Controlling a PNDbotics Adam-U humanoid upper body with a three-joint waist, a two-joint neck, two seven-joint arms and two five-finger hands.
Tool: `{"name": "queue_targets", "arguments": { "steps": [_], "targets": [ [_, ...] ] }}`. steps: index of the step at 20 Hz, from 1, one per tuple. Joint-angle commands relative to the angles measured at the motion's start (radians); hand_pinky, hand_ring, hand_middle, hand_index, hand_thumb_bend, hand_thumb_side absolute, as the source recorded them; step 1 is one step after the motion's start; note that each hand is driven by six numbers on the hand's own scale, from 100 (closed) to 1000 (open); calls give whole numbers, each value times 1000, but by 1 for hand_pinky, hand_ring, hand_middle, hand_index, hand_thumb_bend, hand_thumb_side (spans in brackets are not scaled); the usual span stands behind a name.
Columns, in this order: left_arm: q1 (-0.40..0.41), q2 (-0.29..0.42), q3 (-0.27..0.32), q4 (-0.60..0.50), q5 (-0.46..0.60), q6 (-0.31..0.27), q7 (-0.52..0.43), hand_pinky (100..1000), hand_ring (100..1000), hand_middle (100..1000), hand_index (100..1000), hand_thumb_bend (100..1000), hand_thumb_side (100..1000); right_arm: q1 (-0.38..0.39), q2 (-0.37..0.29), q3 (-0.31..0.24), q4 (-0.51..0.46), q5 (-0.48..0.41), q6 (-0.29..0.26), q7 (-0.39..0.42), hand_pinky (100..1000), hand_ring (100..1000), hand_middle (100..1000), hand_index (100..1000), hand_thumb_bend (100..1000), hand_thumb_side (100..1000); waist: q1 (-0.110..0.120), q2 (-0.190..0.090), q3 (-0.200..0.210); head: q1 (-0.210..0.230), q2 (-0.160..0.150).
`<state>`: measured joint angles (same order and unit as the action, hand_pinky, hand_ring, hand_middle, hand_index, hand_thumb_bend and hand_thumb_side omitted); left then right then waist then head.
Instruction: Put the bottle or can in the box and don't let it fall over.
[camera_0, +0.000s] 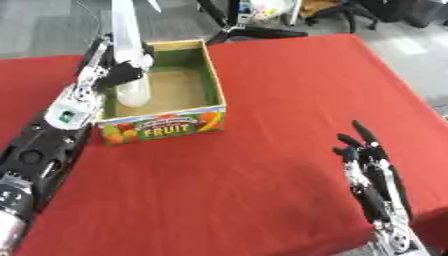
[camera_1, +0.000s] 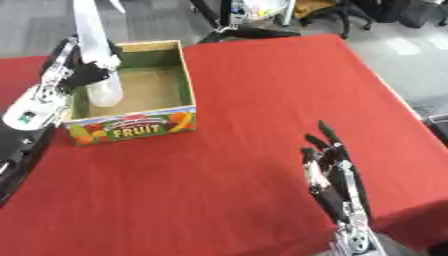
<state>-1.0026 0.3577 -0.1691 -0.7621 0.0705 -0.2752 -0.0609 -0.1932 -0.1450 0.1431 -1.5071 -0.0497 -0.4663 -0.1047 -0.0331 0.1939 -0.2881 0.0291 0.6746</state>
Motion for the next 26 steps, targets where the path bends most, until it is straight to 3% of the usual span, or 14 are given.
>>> {"name": "queue_targets", "arguments": {
  "steps": [1, 3, 5, 10, 15, 26],
  "targets": [
    [-15, 12, -3, -21, -10, -18, -18, 671, 1000, 555, 596, 561, 100, -10, -6, -2, -8, -4, -2, 3, 796, 891, 1000, 952, 100, 470, -2, -15, 2, -2, -10],
    [-12, 18, -2, -29, -26, -28, -12, 771, 1000, 717, 702, 870, 293, -9, -6, -2, -8, -4, -2, 3, 796, 891, 1000, 952, 100, 470, -2, -16, 5, -4, -9],
    [-7, 25, -3, -40, -49, -38, -5, 826, 1000, 839, 784, 1000, 376, -7, -7, -3, -8, -3, -2, 3, 796, 891, 1000, 952, 100, 470, -2, -17, 8, -6, -10],
    [23, 54, 0, -87, -67, -56, -5, 917, 1000, 987, 870, 1000, 464, -3, -10, -6, -8, -1, -2, 1, 796, 891, 1000, 952, 100, 470, -2, -20, 19, -13, -9],
    [82, 118, 9, -178, -21, -37, 4, 926, 1000, 1000, 883, 1000, 527, 3, -16, -14, -8, 3, -1, -7, 796, 892, 1000, 952, 100, 470, 0, -23, 35, -28, -8],
    [226, 242, 48, -339, 23, 74, 34, 921, 1000, 1000, 893, 978, 568, 22, -24, -24, -9, 11, 1, -19, 796, 892, 1000, 952, 100, 470, -5, -29, 73, -55, -10]
  ]
}}
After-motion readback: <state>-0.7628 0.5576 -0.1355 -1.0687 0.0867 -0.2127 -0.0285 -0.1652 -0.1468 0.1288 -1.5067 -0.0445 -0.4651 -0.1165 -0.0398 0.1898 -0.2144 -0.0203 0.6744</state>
